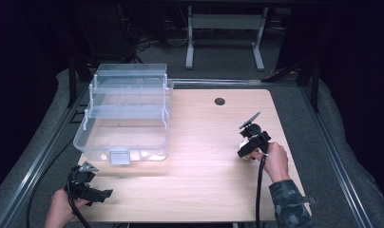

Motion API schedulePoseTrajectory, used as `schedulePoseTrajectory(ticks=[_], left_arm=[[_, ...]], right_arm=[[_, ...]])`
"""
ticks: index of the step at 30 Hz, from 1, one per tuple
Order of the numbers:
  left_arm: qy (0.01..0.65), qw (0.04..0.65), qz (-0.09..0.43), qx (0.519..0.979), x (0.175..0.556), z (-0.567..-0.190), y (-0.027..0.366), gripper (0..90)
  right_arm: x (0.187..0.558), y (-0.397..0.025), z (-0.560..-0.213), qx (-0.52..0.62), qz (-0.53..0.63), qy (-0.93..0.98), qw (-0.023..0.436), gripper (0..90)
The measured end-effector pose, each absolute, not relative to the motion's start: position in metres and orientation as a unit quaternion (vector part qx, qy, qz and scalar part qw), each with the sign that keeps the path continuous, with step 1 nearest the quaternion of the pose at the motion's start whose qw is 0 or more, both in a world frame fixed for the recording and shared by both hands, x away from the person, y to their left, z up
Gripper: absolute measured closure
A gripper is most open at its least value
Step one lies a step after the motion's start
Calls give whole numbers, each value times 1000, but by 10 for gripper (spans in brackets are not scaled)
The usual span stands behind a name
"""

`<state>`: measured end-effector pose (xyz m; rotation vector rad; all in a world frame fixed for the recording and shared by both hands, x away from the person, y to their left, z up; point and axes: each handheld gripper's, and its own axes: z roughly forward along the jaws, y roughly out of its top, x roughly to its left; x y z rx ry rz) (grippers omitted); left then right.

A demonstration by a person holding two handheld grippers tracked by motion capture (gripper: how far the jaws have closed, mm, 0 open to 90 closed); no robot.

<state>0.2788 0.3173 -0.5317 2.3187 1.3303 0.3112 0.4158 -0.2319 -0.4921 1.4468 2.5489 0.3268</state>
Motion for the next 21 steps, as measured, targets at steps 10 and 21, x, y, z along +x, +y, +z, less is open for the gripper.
schedulePoseTrajectory(ticks=[10, 21], left_arm=[[482, 230, 117, 837, 276, -530, 317, 2], [488, 226, 116, 835, 275, -531, 324, 2]], right_arm=[[428, -264, -504, 525, 104, 841, 84, 199], [434, -289, -520, 556, 76, 823, 86, 198]])
